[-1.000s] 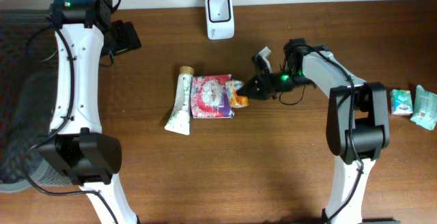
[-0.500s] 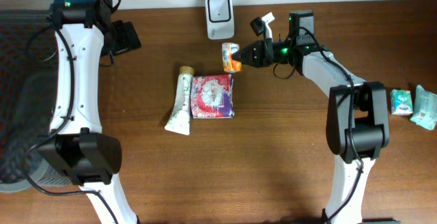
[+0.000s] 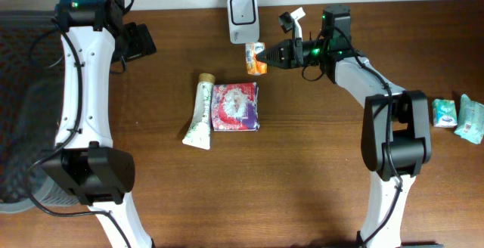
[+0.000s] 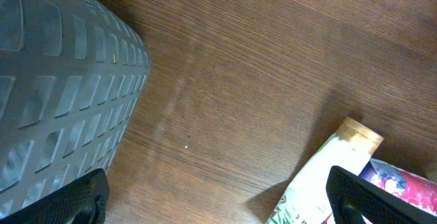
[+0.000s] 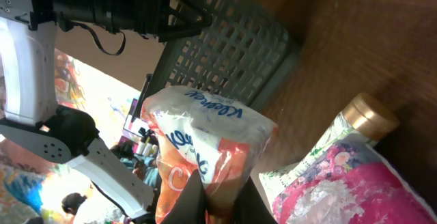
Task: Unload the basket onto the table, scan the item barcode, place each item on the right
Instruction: 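Lift the orange box with the right gripper and hold it at the scanner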
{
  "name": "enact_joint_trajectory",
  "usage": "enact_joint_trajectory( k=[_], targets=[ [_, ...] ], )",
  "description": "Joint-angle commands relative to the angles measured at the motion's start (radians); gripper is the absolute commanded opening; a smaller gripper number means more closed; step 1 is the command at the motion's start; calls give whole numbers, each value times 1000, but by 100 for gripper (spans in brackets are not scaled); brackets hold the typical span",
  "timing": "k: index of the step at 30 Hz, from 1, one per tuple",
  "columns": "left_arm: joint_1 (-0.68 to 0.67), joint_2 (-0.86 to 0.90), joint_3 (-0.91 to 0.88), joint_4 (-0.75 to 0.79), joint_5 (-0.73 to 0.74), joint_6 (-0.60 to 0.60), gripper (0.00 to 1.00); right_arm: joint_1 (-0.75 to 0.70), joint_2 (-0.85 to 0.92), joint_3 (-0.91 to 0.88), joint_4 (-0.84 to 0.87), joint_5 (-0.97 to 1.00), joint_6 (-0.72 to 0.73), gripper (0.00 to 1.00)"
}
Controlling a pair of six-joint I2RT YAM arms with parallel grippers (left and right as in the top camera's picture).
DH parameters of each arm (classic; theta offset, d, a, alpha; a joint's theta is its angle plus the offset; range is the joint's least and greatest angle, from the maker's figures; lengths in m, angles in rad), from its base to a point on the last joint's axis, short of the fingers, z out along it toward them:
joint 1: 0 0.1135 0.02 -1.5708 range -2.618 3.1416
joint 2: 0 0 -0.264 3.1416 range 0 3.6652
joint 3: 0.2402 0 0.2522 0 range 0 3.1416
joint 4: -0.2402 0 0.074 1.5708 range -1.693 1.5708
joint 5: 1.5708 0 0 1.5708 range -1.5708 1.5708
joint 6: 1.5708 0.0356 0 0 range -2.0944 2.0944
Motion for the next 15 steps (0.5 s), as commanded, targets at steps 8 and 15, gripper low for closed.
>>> enact_joint_trajectory(
  k=[8, 15],
  targets=[
    [-1, -25, 5, 2, 3, -10, 99, -1, 3, 10, 2, 20, 48, 4],
    [-1, -25, 5, 2, 3, -10, 99, 54, -23, 10, -156, 448, 216, 4]
  ],
)
